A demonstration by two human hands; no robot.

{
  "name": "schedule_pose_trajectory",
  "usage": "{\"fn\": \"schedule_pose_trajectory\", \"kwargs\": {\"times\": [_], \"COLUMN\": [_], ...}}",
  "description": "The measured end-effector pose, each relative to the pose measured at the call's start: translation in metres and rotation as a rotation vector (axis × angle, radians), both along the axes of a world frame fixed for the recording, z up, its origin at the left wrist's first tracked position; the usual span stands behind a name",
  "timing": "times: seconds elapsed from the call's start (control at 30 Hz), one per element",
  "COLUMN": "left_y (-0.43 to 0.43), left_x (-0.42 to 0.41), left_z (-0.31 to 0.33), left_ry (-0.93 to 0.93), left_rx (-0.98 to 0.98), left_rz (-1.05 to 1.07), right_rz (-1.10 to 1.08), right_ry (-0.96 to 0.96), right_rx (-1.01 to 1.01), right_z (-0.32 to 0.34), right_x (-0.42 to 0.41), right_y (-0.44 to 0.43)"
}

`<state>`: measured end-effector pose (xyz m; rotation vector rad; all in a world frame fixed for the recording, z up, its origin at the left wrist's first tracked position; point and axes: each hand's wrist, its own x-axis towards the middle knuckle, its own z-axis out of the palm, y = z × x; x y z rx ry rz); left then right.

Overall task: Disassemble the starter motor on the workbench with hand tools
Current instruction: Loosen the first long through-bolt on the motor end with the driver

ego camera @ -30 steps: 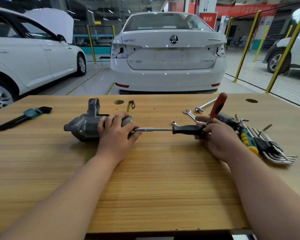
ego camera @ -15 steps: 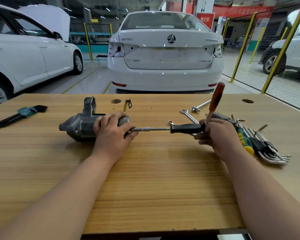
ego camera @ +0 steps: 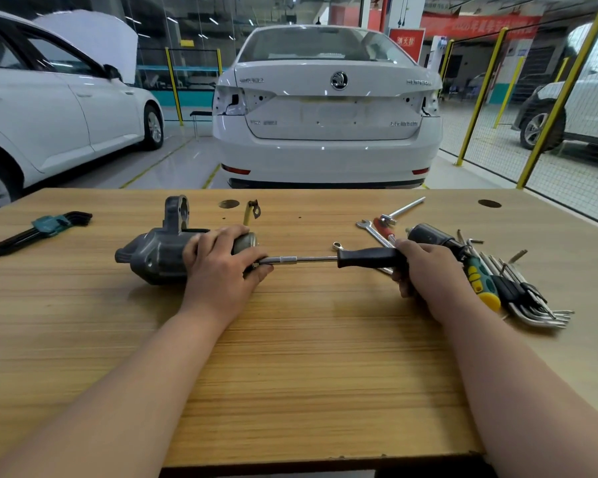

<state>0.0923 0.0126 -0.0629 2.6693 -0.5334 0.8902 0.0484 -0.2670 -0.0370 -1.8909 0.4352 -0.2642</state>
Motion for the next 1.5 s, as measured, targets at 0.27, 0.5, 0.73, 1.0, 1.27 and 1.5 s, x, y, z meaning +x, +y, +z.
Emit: {"fn": "schedule_pose_trajectory", "kwargs": {"times": [0.27,0.5,0.73,1.0,1.27,1.5], "left_y": [0.001,0.002,0.001,0.0,0.001,0.001], "left_x": [0.002,0.005,0.004,0.003,0.005,0.008], "left_z": [-0.002,-0.005,-0.004,-0.004,-0.006,-0.007], "left_ry": [0.008,-0.007,-0.014,-0.044,-0.04,-0.046], "left_rx": [0.032,0.039,0.003,-0.04,-0.039,-0.02], "left_rz": [0.009,0.02,-0.002,-0.026,-0.024,-0.022], "right_rz": [0.088,0.094,0.143,0.006,0.05,0.114], "right_ry": [-0.084,-0.107,-0.07,-0.045,-0.012,-0.117], "right_rx": [0.109,0.413,0.579,0.032,-0.192,0.24], "right_z": [0.0,-0.001,-0.003,-0.008,-0.007,-0.009], "right_x": [-0.001,0.002,0.006,0.005,0.002,0.007], "right_y": [-0.002,-0.005,-0.004,0.01,0.002,-0.001]}}
